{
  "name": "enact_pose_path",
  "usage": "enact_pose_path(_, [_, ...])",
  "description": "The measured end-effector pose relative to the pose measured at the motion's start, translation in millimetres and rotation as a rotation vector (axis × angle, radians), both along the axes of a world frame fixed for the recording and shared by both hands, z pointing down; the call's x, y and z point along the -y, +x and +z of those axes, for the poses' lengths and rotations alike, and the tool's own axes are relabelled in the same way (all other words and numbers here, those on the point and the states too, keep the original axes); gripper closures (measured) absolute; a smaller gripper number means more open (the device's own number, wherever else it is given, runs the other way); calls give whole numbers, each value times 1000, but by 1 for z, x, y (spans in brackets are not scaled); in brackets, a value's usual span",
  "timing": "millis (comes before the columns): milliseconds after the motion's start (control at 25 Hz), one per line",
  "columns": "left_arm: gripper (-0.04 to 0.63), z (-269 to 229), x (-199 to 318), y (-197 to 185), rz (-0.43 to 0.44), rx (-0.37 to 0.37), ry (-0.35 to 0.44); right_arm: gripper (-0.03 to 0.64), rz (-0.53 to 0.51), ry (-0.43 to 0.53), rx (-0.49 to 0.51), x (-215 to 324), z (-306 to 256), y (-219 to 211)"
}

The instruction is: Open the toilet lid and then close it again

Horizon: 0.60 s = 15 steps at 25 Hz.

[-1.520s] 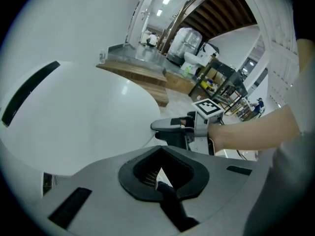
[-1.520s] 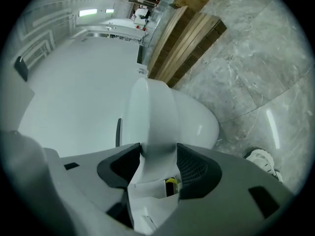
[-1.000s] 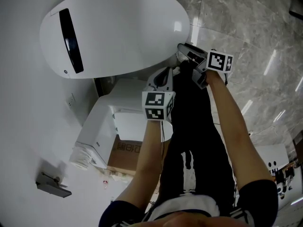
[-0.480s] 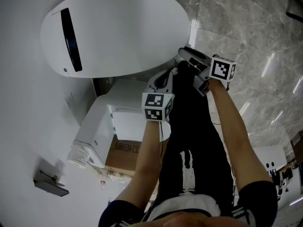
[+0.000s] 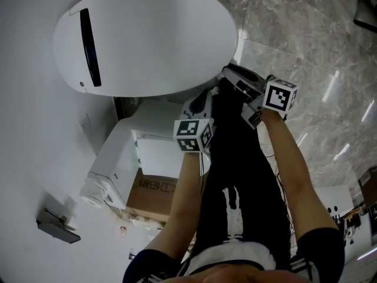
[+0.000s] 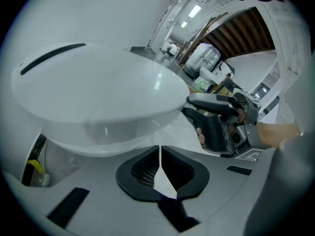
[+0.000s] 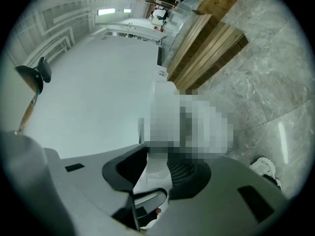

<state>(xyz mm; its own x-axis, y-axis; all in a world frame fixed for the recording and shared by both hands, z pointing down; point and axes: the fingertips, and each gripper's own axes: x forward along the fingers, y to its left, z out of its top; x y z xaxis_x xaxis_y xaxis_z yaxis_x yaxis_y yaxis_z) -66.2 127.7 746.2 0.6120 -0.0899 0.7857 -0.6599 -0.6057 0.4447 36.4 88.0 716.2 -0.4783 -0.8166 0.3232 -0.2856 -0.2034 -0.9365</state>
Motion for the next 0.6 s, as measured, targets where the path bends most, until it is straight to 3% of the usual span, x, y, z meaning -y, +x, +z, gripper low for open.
enact_pose_path(120, [578, 4, 3, -5, -100, -28, -25, 494, -11, 1, -5, -2, -8, -2])
enact_pose_path(240, [534, 8, 12, -3, -193, -106, -83, 495, -24, 21, -18, 0, -17, -2])
enact_pose_path(440, [477, 2, 26, 6, -268, -263, -97, 499, -18, 38, -12, 0, -19, -2])
enact_pose_path(600, [468, -8, 27, 5, -323, -332, -86, 503, -21, 66, 1, 0, -29, -2])
